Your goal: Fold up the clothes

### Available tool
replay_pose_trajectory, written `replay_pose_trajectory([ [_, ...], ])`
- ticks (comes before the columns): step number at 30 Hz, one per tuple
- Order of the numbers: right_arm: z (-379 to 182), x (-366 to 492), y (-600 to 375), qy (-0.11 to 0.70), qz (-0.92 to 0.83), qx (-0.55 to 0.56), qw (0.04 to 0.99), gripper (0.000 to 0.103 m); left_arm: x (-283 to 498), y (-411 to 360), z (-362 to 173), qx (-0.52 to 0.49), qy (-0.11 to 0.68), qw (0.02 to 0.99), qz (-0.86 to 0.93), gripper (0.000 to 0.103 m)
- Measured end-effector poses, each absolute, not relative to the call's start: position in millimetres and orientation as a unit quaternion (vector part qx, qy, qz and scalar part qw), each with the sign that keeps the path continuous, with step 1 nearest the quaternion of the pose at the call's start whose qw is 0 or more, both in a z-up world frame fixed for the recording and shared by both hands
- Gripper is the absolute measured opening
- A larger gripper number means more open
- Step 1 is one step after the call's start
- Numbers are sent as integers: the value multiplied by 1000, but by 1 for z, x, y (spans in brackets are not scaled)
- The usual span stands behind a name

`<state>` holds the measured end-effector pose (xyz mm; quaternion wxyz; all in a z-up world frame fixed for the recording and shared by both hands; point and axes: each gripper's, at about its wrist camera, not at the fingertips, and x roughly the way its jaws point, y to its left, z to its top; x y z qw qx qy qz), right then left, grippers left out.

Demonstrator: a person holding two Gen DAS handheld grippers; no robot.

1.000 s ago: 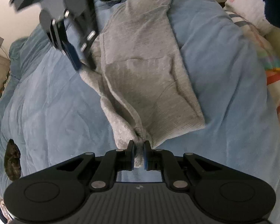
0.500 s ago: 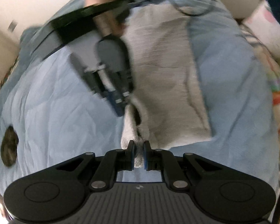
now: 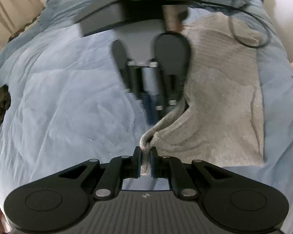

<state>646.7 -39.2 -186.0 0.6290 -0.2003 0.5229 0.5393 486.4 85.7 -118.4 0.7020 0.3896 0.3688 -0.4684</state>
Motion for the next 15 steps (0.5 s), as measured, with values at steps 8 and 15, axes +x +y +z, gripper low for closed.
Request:
replay_pose_trajectory([
  [8,-205,641,-34,543,584,-188,574,13,514,88,-137,348,405,714,-453,8],
  [15,-218,656,-54,572,573,-168,562,10,558,81,-177,282,462,724,-428,9],
])
